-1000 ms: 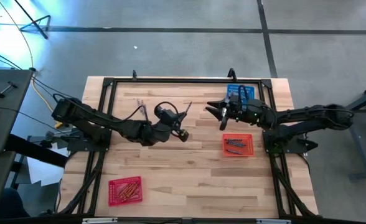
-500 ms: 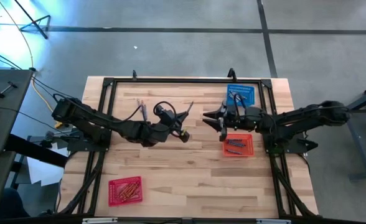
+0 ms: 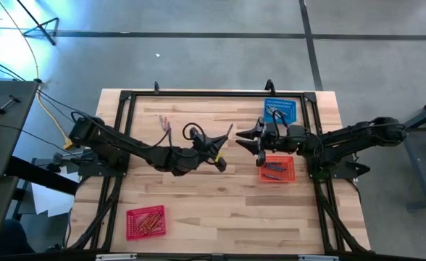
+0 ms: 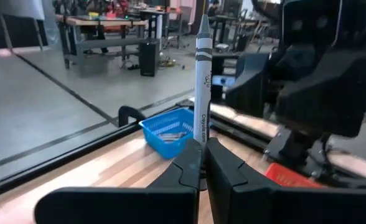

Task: Sort crayons
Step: Put the gray crayon into the blue bin

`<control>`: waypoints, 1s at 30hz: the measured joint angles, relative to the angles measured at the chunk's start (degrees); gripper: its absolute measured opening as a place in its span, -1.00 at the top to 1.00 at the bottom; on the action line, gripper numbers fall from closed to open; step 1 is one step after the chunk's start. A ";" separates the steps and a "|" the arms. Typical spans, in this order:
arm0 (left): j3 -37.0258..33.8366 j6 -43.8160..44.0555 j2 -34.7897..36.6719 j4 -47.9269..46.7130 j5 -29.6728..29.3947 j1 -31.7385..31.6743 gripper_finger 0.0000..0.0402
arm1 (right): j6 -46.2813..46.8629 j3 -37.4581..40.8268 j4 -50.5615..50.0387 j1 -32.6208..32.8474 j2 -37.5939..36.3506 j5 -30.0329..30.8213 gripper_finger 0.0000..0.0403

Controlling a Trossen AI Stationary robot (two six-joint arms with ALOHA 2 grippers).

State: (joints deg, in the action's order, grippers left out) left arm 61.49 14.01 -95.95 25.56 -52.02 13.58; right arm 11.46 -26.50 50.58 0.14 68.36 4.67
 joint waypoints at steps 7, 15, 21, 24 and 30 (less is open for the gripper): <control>0.00 -3.28 -0.86 4.29 0.89 -0.02 1.00 | 0.29 0.00 -0.12 -2.45 0.01 -1.71 0.36; -0.02 -4.11 -2.00 6.85 2.17 -0.22 1.00 | -0.20 -3.19 -2.38 -3.02 1.51 -2.64 0.36; 0.00 -4.23 -1.94 7.46 2.41 -0.22 1.00 | -0.59 -5.98 -3.09 -2.93 5.03 -4.74 0.36; 0.00 -4.21 -1.92 7.35 2.39 -0.17 1.00 | -0.59 -7.30 -2.97 -2.95 6.56 -4.76 0.36; -0.02 -4.22 -1.92 6.91 2.38 0.11 1.00 | -1.55 -9.25 -3.08 -2.94 8.31 -5.15 0.37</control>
State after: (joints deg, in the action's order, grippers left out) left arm 61.47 9.79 -97.86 32.47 -49.64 13.69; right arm 9.91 -35.75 47.50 -2.80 76.66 -0.48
